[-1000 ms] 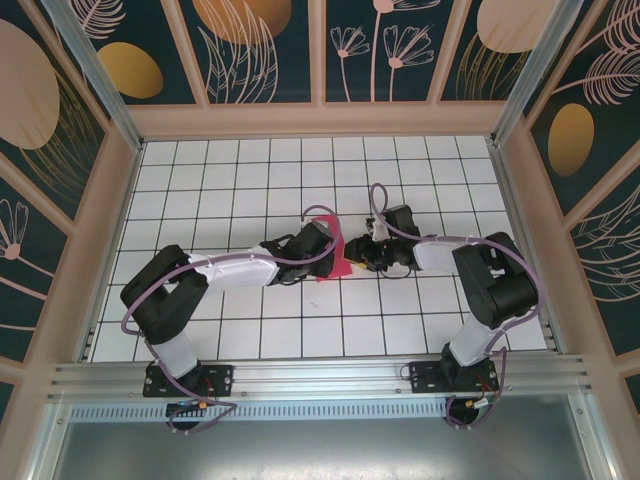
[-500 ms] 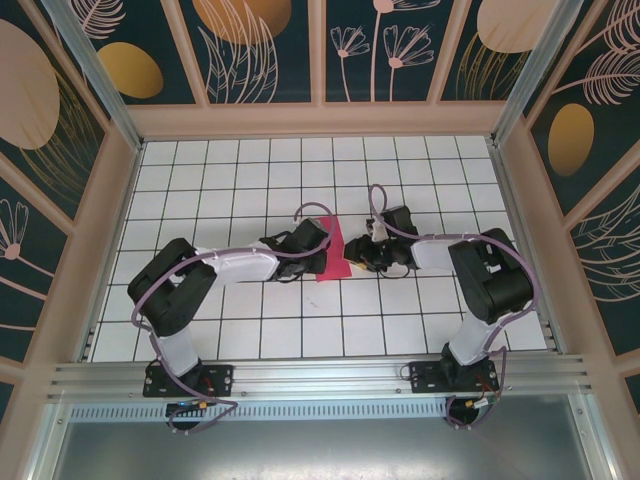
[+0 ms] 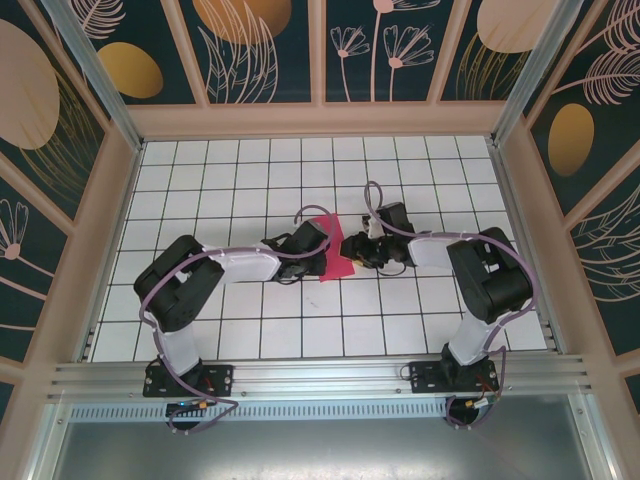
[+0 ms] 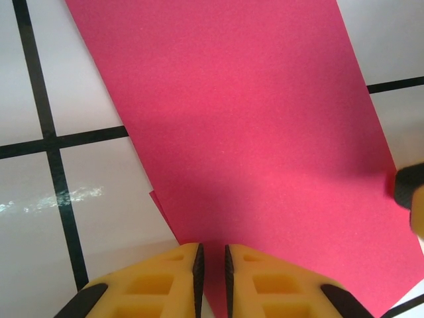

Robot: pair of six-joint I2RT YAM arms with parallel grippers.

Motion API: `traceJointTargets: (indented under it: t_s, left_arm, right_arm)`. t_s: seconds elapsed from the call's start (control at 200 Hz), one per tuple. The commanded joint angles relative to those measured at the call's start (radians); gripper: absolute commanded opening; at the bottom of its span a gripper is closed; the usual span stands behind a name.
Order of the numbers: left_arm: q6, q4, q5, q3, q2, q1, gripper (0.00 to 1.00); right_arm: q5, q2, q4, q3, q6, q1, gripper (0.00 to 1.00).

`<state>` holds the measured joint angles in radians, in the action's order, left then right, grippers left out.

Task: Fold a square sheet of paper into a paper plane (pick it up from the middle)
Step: Third fold the triangle at the center of the table.

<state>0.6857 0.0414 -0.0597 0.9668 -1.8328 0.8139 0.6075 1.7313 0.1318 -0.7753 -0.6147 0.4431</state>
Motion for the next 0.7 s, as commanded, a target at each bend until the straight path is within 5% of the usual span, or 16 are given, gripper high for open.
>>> traceJointTargets:
  t_s: [0.0,0.691]
  left_arm:
    - [-0.005,0.011,0.049,-0.027,0.013,0.0,0.2]
    - [-0.032,0.018,0.067,-0.02,0.009,0.0,0.2]
  right_arm:
    - [-0.072,-0.018,-0.068,-0.051,0.033,-0.004,0.42]
    - [-0.068,0.101,-0.103,-0.149,0.077,0.002,0.42]
